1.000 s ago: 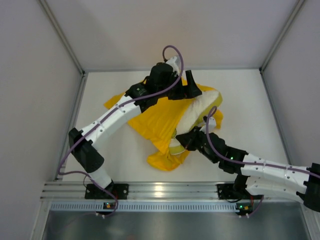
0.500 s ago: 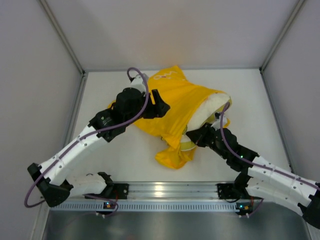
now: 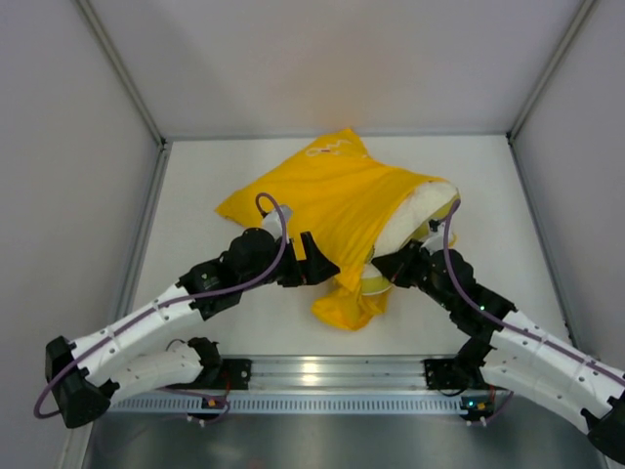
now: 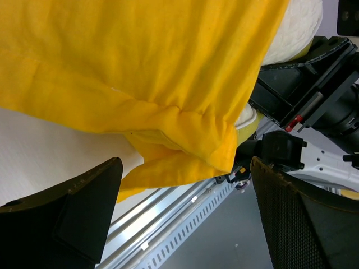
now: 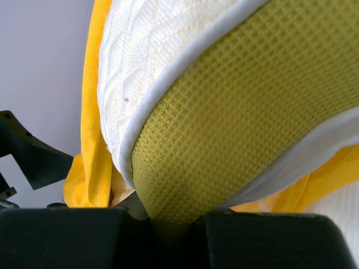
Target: Remove the pillowcase from the pillow
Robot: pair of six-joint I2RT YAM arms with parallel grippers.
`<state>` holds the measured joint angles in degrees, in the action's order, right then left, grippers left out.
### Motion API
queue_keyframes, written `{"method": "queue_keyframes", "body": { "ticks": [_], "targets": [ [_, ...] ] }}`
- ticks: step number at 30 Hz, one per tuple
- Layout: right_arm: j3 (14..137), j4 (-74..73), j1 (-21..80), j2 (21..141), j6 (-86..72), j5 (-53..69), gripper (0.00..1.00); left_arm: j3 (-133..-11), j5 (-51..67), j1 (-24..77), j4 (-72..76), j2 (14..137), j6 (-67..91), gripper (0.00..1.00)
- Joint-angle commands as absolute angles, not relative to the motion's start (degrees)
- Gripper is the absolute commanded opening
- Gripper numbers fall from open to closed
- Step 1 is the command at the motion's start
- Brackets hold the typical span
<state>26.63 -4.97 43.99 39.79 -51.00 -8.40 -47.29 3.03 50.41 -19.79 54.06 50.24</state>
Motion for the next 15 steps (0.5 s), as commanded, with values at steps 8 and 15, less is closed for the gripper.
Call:
{"method": "queue_keyframes", "body": {
  "ticks": [8, 15],
  "targets": [
    [30.5, -5.1, 42.7, 36.2, -49.7, -8.4, 0.00, -40.5, 6.9, 50.6, -1.1, 56.9, 59.5, 0.99],
    [30.2, -7.6, 42.8, 31.6, -51.2, -5.8, 0.00, -38.1, 3.2, 48.3, 5.7, 63.0, 59.9, 0.37]
  ]
}}
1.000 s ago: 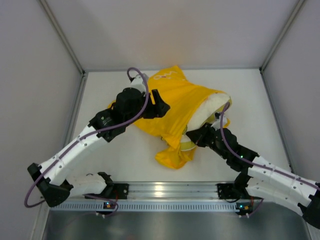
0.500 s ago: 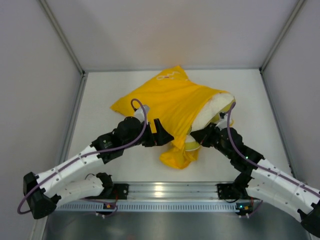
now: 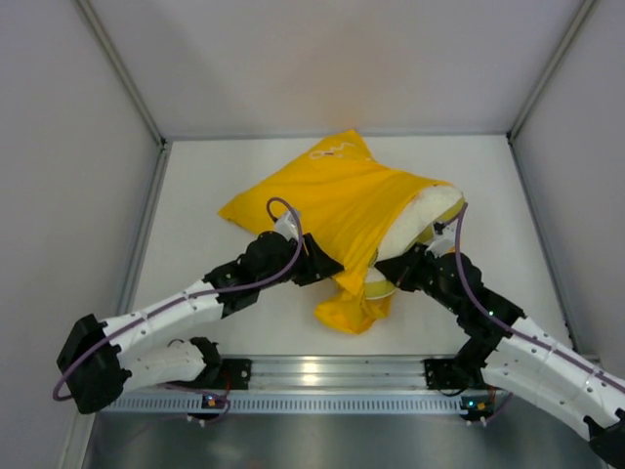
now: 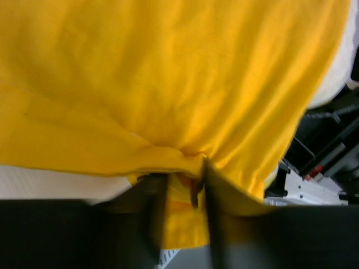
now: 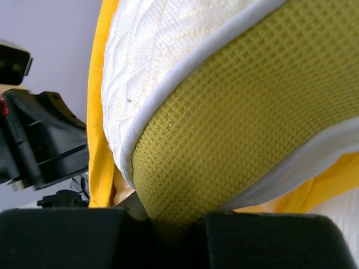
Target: Remove the pillowcase from the pillow
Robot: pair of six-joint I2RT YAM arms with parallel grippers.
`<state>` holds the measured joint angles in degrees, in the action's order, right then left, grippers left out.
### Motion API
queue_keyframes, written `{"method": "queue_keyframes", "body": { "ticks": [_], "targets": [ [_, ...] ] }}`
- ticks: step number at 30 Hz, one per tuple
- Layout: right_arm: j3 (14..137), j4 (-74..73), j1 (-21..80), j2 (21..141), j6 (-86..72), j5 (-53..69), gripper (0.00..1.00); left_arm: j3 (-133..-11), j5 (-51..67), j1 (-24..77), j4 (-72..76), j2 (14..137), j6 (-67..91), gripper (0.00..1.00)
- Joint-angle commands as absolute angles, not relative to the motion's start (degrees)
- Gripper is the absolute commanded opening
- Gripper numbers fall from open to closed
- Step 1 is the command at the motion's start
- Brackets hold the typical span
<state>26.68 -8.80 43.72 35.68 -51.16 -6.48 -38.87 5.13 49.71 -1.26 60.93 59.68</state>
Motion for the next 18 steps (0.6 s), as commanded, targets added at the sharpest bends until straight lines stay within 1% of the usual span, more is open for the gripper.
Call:
{"method": "queue_keyframes", "body": {
  "ticks": [1, 2, 4, 6, 9, 11, 13, 15, 16, 18],
  "targets": [
    [30.3, -8.0, 42.8, 30.8, -51.3, -5.4, 0.00, -37.8, 2.7, 47.6, 6.3, 64.0, 59.5, 0.14],
    [30.4, -9.0, 42.8, 30.1, -51.6, -5.0, 0.00, -37.5, 2.0, 45.4, 6.2, 65.9, 59.5, 0.00],
    [30.5, -9.7, 42.8, 27.4, -52.4, -2.7, 0.00, -36.0, 0.7, 42.6, 8.8, 67.9, 58.7, 0.00],
    [30.6, -11.6, 42.8, 24.6, -54.6, -1.1, 0.00, -35.3, 1.0, 37.3, 9.9, 71.3, 57.9, 0.00],
    [32.9, -16.8, 42.8, 16.2, -56.1, -0.4, 0.00, -37.6, 0.6, 31.3, 8.4, 75.6, 53.3, 0.00],
    [38.1, -23.2, 42.8, 13.4, -55.8, -2.6, 0.00, -38.9, -2.3, 28.8, 5.1, 77.5, 51.1, 0.00],
    [45.4, -27.1, 42.8, 11.3, -54.7, -4.5, 0.00, -38.9, -0.9, 26.7, 5.1, 78.2, 50.3, 0.00],
    [50.1, -31.3, 42.8, 11.7, -52.7, -6.8, 0.00, -37.7, -0.8, 24.9, 5.9, 78.2, 50.0, 0.00],
    [54.4, -32.5, 42.8, 12.5, -51.8, -7.4, 0.00, -37.5, -1.2, 24.7, 6.0, 78.6, 49.5, 0.00],
    [57.6, -33.7, 42.9, 14.7, -49.2, -8.1, 0.00, -36.8, -1.8, 24.3, 6.2, 79.2, 49.1, 0.00]
  ]
}}
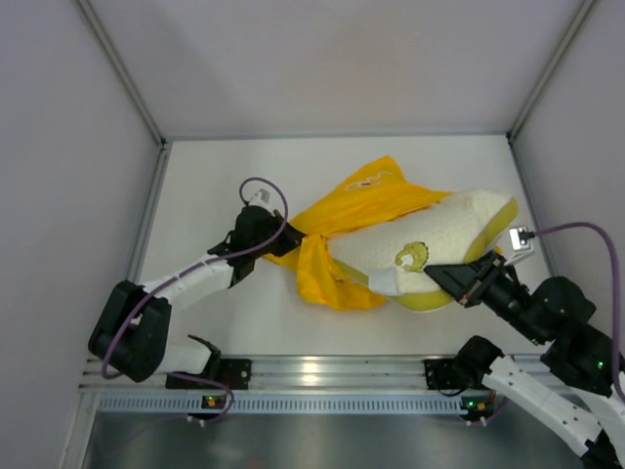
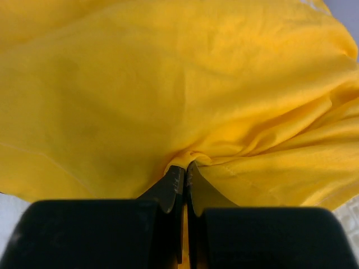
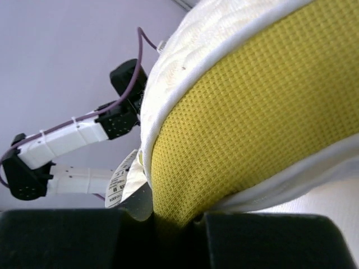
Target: Remove the pillowcase from the pillow
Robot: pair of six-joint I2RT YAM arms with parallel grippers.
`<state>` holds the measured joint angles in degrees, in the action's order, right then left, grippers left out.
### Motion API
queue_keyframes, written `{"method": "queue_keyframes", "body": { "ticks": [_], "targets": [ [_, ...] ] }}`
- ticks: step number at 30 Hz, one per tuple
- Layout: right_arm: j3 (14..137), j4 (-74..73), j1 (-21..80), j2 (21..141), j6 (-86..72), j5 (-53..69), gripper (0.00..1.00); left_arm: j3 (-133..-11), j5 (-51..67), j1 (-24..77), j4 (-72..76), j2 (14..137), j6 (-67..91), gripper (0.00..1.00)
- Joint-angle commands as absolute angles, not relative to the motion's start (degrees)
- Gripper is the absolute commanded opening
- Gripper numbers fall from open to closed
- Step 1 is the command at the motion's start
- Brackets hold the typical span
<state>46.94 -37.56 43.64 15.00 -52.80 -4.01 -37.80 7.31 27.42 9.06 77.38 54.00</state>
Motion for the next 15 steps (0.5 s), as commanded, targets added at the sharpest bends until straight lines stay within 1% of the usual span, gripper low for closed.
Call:
{"method": "queue_keyframes", "body": {
  "ticks": [1, 3, 4, 5, 6, 7, 8, 9, 11, 12, 13, 14, 15],
  "targets": [
    [59.7, -33.7, 43.1, 15.8, -48.9, -7.9, 0.00, -36.6, -1.7, 24.2, 6.5, 80.2, 49.0, 0.00],
    [61.4, -32.4, 43.5, 19.2, -48.3, -5.3, 0.00, -35.7, 0.7, 24.2, 8.6, 81.9, 49.7, 0.00],
    [61.4, -31.6, 43.5, 20.5, -48.3, -4.1, 0.00, -35.1, 4.1, 24.3, 11.0, 82.1, 49.8, 0.00],
    [61.1, -30.8, 43.5, 21.4, -48.3, -2.7, 0.00, -34.3, 10.2, 24.8, 14.1, 82.2, 50.1, 0.00],
    [59.3, -29.6, 43.5, 22.9, -48.5, -2.2, 0.00, -32.6, 12.5, 25.5, 19.5, 81.9, 51.0, 0.00],
    [58.4, -27.3, 43.5, 23.8, -48.6, -1.6, 0.00, -32.2, 14.7, 27.1, 21.5, 81.7, 51.3, 0.11],
    [57.6, -26.2, 43.5, 26.3, -48.6, -0.4, 0.00, -31.8, 17.3, 28.3, 22.8, 81.0, 51.5, 0.27],
    [55.7, -24.8, 43.5, 27.7, -48.7, 1.2, 0.00, -31.9, 17.6, 29.5, 23.3, 79.3, 51.8, 0.69],
    [54.5, -21.4, 43.5, 32.1, -47.6, 4.1, 0.00, -34.1, 15.9, 33.7, 20.7, 76.7, 50.6, 0.91],
    [54.0, -21.0, 43.5, 33.2, -47.3, 4.2, 0.00, -35.7, 13.1, 35.1, 17.2, 72.9, 48.4, 0.99],
    [53.9, -21.0, 43.5, 34.1, -46.7, 4.0, 0.00, -37.2, 9.6, 38.4, 7.9, 70.7, 46.7, 0.99],
    [53.7, -21.1, 43.5, 34.7, -45.5, 2.6, 0.00, -40.4, 5.4, 40.1, 3.1, 68.1, 45.3, 0.99],
    [52.7, -21.2, 43.5, 34.5, -45.5, 1.8, 0.00, -41.8, -4.7, 41.6, -1.2, 62.6, 42.9, 0.99]
  ]
}}
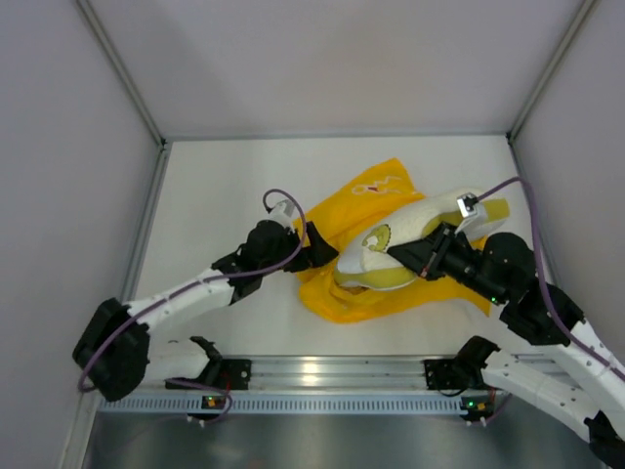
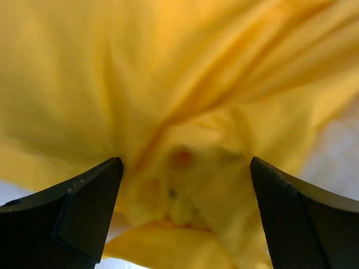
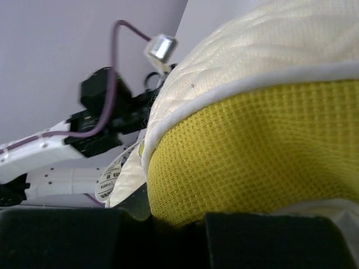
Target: Remove the pillowcase from the pillow
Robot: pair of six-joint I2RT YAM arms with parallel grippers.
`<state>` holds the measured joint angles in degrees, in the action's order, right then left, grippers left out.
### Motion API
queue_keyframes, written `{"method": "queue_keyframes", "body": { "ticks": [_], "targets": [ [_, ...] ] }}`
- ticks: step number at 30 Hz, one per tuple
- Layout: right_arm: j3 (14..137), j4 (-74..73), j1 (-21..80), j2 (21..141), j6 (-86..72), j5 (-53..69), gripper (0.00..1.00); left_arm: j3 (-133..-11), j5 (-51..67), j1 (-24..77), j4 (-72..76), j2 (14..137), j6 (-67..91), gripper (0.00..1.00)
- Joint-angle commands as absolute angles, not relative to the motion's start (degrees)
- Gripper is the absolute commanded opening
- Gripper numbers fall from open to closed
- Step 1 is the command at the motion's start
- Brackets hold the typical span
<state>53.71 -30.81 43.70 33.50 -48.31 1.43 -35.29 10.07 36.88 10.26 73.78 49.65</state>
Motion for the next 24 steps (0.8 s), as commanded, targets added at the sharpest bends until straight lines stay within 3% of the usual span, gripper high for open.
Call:
{"method": "queue_keyframes", "body": {
  "ticks": [1, 4, 7, 11, 17, 19, 22, 24],
  "targets": [
    [52.2, -21.4, 43.5, 34.3, -45.2, 0.3, 0.00, -42.8, -8.7, 43.9, -8.1, 60.0, 41.8, 0.99],
    [50.1, -22.1, 43.5, 33.6, -45.4, -1.0, 0.00, -45.8, -12.6, 44.9, -13.6, 50.5, 39.0, 0.99],
    [47.7, -21.4, 43.5, 34.0, -46.3, -0.3, 0.00, -46.8, -2.5, 45.0, -14.1, 46.3, 37.5, 0.99],
    [44.2, -18.9, 43.4, 35.1, -49.2, -0.4, 0.00, -46.3, 3.6, 47.1, -13.4, 46.1, 36.1, 0.99],
    [46.0, -22.2, 42.6, 34.8, -47.9, -1.7, 0.00, -46.0, -8.3, 47.4, -15.7, 48.6, 43.0, 0.99],
    [45.9, -24.7, 42.4, 34.9, -48.0, -0.4, 0.00, -49.4, -6.9, 47.4, -15.7, 50.5, 42.5, 0.99],
    [44.1, -24.8, 42.1, 35.5, -50.0, 1.2, 0.00, -53.9, 4.5, 48.6, -13.6, 55.1, 38.7, 0.99],
    [44.1, -24.8, 41.8, 36.0, -50.4, 0.7, 0.00, -54.8, 3.2, 53.6, -13.6, 55.5, 34.2, 0.99]
  ]
}}
